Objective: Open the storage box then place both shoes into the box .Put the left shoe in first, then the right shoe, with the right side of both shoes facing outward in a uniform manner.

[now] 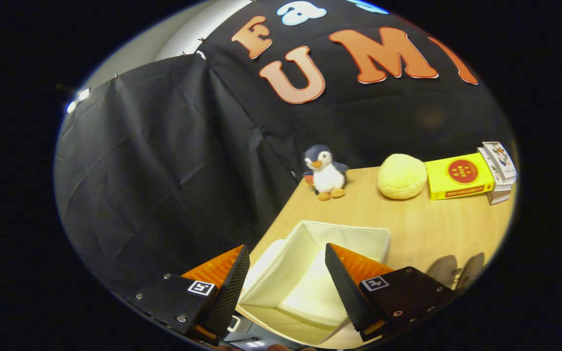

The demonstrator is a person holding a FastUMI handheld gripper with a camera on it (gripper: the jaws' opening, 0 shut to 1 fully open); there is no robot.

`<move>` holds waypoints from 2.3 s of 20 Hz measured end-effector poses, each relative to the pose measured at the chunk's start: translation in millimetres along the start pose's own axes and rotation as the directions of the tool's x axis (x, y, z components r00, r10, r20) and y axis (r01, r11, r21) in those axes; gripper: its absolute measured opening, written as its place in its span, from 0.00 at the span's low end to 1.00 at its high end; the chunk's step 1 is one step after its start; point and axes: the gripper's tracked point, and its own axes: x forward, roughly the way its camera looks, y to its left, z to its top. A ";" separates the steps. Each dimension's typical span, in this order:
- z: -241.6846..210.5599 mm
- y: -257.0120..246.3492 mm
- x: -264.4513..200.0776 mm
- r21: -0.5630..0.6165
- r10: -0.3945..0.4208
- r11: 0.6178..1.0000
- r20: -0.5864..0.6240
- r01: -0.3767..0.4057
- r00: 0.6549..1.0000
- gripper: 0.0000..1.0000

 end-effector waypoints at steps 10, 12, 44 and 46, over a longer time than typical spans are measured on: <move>-61.7 -161.2 -60.0 0.005 -0.265 0.964 -0.074 0.266 0.962 0.94; -83.9 -190.1 -65.2 0.015 -0.304 0.951 -0.115 0.308 0.946 0.94; -121.7 -268.5 -49.4 0.051 -0.499 0.851 -0.237 0.523 0.834 0.05; -94.7 -244.4 -53.2 0.051 -0.495 0.856 -0.205 0.514 0.844 0.05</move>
